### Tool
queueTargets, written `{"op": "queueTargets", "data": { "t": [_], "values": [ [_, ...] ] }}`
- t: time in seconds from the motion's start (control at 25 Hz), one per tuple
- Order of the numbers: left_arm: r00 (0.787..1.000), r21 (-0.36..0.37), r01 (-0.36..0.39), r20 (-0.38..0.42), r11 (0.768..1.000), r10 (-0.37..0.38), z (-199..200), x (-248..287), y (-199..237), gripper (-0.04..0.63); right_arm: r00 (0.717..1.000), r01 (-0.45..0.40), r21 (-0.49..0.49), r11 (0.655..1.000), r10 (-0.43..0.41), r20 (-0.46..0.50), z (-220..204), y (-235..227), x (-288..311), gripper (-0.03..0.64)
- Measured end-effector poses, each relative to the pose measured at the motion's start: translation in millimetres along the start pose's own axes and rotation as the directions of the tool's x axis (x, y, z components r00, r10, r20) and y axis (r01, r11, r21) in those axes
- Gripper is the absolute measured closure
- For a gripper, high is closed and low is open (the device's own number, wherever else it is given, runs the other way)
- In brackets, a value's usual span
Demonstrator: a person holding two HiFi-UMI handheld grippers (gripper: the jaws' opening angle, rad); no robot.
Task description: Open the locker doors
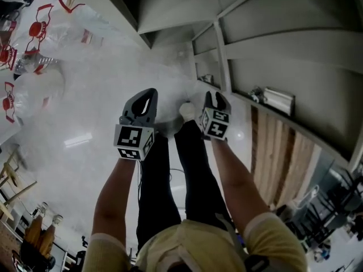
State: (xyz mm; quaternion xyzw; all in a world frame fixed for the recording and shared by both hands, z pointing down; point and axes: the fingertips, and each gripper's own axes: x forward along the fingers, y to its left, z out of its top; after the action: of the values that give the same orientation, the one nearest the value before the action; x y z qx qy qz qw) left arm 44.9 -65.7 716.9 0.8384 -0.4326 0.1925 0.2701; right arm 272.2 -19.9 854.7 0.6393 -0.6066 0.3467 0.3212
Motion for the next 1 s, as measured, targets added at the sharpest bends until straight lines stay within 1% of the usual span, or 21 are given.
{"op": "queueTargets", "data": {
  "t": [0.24,0.44,0.68,0.8,1.0],
  "values": [
    [1.000,-0.011,-0.012,0.007,1.000,0.012,14.0,-20.3,-10.6,0.591,1.000,-0.001,0.010,1.000,0.001,0.008,9.8,0.7,-29.6,0.494],
    [1.000,-0.017,-0.023,-0.002,1.000,0.023,22.5,-39.5,-14.1,0.591,1.000,-0.007,0.030,1.000,0.006,0.025,22.7,5.0,-54.6,0.494],
    [0.999,-0.036,-0.037,0.004,0.999,0.037,39.5,-58.5,-8.1,0.591,0.997,-0.017,0.059,0.998,0.013,0.074,51.3,17.4,-82.7,0.494],
    [0.999,-0.040,-0.034,0.005,0.999,0.034,49.8,-68.0,-14.0,0.591,0.995,-0.027,0.078,0.997,0.019,0.100,64.1,22.6,-101.3,0.494],
    [1.000,-0.035,-0.018,-0.001,0.999,0.018,69.1,-84.4,-25.7,0.591,0.989,-0.052,0.136,0.989,0.032,0.143,86.3,34.4,-133.5,0.494]
  ]
}}
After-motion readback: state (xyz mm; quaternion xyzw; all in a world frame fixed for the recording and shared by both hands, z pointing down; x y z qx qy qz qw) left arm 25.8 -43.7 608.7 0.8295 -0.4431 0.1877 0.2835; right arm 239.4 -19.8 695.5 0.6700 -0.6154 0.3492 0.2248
